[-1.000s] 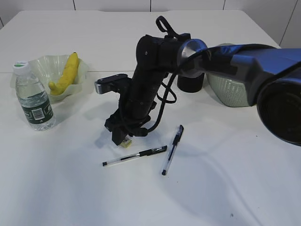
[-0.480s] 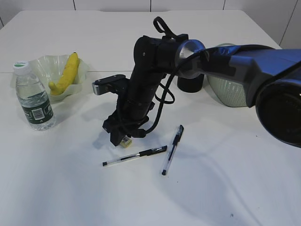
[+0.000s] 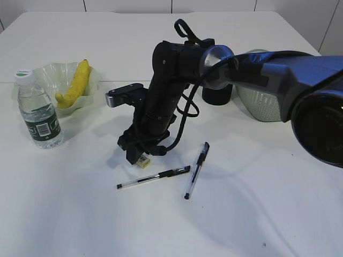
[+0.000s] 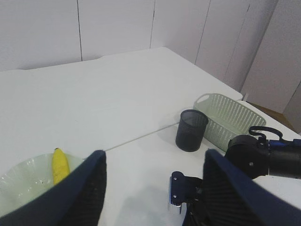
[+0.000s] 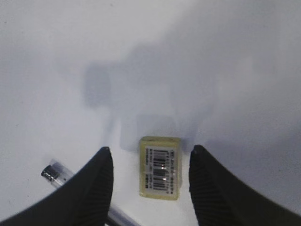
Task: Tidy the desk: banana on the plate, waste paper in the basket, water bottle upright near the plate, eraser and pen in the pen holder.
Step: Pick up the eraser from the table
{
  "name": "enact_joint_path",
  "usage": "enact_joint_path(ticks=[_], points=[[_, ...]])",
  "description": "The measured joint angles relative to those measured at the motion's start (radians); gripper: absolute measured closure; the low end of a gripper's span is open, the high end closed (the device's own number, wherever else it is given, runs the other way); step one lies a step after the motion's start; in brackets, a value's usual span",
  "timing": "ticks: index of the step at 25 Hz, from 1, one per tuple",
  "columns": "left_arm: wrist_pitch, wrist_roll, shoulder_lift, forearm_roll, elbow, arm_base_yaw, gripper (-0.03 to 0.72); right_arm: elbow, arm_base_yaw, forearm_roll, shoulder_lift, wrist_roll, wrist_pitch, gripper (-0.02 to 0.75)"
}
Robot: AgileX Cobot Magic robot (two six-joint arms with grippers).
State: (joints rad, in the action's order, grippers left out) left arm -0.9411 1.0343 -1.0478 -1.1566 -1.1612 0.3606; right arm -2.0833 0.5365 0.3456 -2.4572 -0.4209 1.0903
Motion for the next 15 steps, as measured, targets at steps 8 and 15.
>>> enact_joint_path(ticks=[8, 15], points=[[-0.002, -0.001, 0.0, 0.0, 0.0, 0.0, 0.237, 0.0, 0.0, -0.001, 0.0, 0.0, -0.01, 0.346], [-0.016, -0.004, 0.0, 0.0, 0.0, 0.0, 0.237, -0.003, 0.0, 0.013, -0.02, 0.0, -0.017, 0.347]])
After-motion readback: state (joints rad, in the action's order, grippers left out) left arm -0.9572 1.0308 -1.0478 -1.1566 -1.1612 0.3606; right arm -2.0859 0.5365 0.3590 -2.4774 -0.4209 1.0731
